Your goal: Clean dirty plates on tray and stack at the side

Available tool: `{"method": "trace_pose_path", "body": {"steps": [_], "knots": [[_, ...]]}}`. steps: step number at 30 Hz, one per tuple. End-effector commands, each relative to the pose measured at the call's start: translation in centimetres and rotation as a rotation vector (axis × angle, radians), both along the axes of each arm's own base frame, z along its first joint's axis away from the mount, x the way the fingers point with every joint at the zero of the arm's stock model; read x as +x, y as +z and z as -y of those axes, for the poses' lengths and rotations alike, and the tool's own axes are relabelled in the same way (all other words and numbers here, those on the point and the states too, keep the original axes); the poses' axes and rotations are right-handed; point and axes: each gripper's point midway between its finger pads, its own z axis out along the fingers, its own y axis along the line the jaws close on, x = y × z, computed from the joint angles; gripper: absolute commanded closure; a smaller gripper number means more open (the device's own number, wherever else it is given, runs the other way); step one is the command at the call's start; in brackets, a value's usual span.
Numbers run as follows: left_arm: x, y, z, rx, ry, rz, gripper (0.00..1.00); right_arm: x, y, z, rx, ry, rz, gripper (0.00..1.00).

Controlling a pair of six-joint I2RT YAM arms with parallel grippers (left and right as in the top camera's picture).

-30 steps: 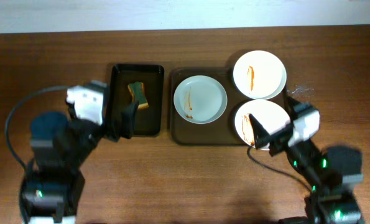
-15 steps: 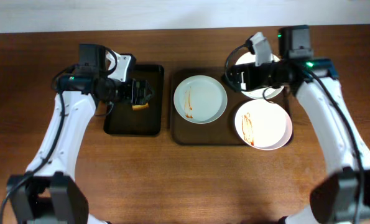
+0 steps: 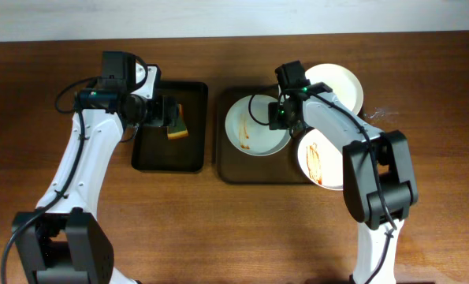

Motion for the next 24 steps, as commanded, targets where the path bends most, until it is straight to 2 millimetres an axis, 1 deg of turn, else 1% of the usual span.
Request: {"method": "trace_pose_path", "body": {"steps": [1,3,4,5,7,8,9,11,13,14,17,19,22,24], "knots": [[0.3,0.7,-0.3,0.004,0.013,0.014,0.07,0.8,-0.5,0.9,-0.063,-0.036,0.023,0.51],[0.3,0.7,-0.3,0.004,0.013,0.014,0.08,1.0,0.6,0.4,-0.043,-0.017,0.034,0.52],[0.4,0.7,-0.3,0.004,0.013,0.015,0.07,1.2,2.1,0.2,-0.044,0.006,0.051,0.51],[0.4,0.7,-0.3,0.004,0.013,0.017,0.07,1.4,4.1,0.3,-0.051,0.010,0.065,0.48],[0.4,0.8,-0.3,0.004,0.013,0.019,0.07,1.5,6.6,1.3,-0.090,-0.010,0.073,0.42],[0.4,0.8,-0.3,0.004,0.013,0.019,0.07,1.6,7.1,1.7,-0.101,-0.019,0.073,0.41],[0.4,0.8,-0.3,0.004,0.013,0.018,0.07,1.6,6.9,2.1,-0.102,-0.026,0.066,0.40],[0.4,0.7,-0.3,0.004,0.013,0.017,0.07,1.2,5.5,2.5,-0.126,-0.029,0.027,0.40],[0.2,0.6,-0.3,0.005,0.013,0.008,0.07,0.7,3.8,3.3,-0.172,-0.038,-0.009,0.41],[0.2,0.6,-0.3,0.005,0.012,0.005,0.07,0.6,3.3,3.6,-0.192,-0.043,-0.017,0.41],[0.2,0.6,-0.3,0.004,0.012,0.006,0.07,0.7,2.7,3.8,-0.200,-0.046,-0.017,0.41],[0.2,0.6,-0.3,0.004,0.012,0.006,0.07,0.7,1.4,3.7,-0.196,-0.041,-0.039,0.41],[0.2,0.6,-0.3,0.005,0.012,0.006,0.06,0.0,-0.5,2.8,-0.150,-0.025,-0.092,0.47],[0.2,0.6,-0.3,0.004,0.013,0.005,0.03,-0.4,-1.1,2.5,-0.135,-0.037,-0.113,0.58]]}}
